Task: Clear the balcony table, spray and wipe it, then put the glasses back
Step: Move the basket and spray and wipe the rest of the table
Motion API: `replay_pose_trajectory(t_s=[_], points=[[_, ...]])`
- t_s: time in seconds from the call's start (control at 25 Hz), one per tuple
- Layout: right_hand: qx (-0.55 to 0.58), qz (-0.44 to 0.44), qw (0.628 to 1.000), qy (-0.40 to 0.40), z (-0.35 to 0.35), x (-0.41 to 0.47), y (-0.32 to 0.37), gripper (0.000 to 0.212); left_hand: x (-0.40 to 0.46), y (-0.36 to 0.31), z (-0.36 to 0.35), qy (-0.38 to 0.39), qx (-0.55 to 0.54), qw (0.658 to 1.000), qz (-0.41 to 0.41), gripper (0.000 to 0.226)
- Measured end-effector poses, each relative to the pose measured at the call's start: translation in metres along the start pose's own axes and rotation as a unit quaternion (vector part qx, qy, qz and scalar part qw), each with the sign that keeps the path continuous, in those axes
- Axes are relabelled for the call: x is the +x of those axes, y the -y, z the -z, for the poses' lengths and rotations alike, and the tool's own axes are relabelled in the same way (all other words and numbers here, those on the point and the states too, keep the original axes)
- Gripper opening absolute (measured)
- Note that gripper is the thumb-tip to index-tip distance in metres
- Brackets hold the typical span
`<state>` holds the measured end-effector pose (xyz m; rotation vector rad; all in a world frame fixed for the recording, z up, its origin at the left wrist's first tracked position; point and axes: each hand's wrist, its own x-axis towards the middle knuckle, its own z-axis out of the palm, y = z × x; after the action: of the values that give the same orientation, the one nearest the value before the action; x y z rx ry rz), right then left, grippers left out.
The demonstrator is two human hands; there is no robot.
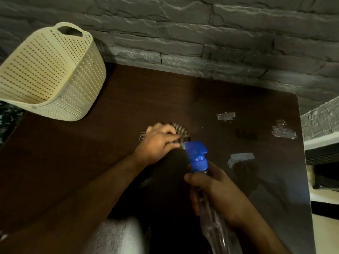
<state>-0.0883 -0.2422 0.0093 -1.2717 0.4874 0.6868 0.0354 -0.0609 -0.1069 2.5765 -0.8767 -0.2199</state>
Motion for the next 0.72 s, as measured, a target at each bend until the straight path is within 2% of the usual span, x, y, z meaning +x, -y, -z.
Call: replay_pose_trajectory(t_s=[0.08, 0.12, 0.24, 0.28, 0.36, 0.44, 0.48, 0.52, 0.64, 0.72], points=[[0.001, 0.011, 1.000, 0.008, 0.010, -0.003, 0.002, 0.039, -0.052, 0.004, -0.007, 0.018, 0.016, 0.998, -0.065, 0.038], [0.002, 0.011, 1.000, 0.013, 0.012, -0.005, 0.002, 0.038, -0.059, 0.018, -0.004, 0.004, 0.023, 0.998, -0.051, 0.039], [-0.007, 0.018, 1.000, 0.018, 0.011, -0.007, 0.002, 0.032, -0.007, 0.055, 0.017, -0.090, 0.034, 0.990, 0.107, 0.042], [-0.013, 0.017, 1.000, 0.013, 0.008, -0.007, 0.002, 0.030, 0.015, 0.047, 0.017, -0.096, 0.042, 0.985, 0.135, 0.039], [-0.017, 0.013, 1.000, -0.003, 0.004, -0.004, 0.006, 0.030, 0.021, 0.002, -0.002, -0.055, 0.044, 0.993, 0.098, 0.033], [-0.011, 0.012, 1.000, -0.001, 0.002, -0.003, 0.006, 0.027, -0.029, -0.032, -0.020, 0.005, 0.019, 1.000, -0.020, 0.034], [-0.003, 0.010, 1.000, -0.001, 0.003, -0.003, 0.004, 0.026, -0.060, -0.030, -0.022, 0.020, 0.013, 0.999, -0.047, 0.035], [0.000, 0.005, 1.000, -0.002, 0.003, -0.005, 0.000, 0.025, -0.080, -0.015, -0.016, 0.002, 0.015, 0.999, -0.043, 0.036], [0.001, -0.006, 1.000, -0.008, 0.000, -0.007, -0.015, 0.029, -0.045, 0.046, 0.012, -0.076, 0.025, 0.991, 0.108, 0.043], [0.012, -0.004, 1.000, -0.011, -0.005, -0.005, -0.028, 0.033, 0.008, 0.043, 0.014, -0.092, 0.047, 0.979, 0.175, 0.038]])
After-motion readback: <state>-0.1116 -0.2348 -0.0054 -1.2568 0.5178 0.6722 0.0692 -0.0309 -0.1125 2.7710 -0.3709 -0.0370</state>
